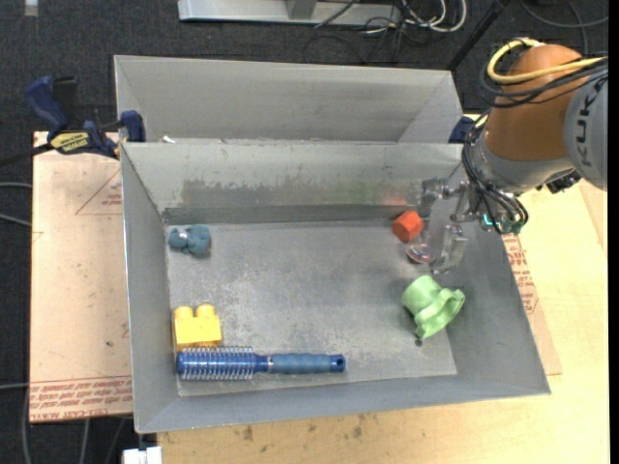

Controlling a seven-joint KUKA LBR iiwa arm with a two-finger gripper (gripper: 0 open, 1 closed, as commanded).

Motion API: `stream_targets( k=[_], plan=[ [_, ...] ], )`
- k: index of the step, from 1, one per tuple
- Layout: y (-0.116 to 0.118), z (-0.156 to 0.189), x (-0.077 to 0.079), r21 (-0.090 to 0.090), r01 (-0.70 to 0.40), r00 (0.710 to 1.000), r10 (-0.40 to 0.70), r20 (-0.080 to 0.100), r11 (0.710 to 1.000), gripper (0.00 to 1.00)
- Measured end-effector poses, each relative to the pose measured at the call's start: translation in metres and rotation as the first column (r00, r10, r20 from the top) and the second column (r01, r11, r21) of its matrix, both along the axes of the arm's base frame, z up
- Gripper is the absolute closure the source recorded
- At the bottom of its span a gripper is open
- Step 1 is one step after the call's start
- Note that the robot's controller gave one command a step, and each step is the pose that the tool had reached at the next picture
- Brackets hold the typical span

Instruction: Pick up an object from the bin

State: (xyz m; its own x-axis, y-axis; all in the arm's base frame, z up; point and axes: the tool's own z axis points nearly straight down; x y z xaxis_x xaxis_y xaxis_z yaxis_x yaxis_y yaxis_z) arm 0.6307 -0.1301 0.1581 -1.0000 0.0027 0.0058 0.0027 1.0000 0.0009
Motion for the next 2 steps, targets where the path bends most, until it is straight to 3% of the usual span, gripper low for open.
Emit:
stream_targets(
  k=[1,2],
  plan=[
    [-0.019,-0.061,-0.069,0.002,-0.301,0.954,0.301,0.002,0.954,0.00],
    [-0.001,-0.065,-0.134,0.002,-0.554,0.832,0.554,0.005,0.832,0.00]
  ],
)
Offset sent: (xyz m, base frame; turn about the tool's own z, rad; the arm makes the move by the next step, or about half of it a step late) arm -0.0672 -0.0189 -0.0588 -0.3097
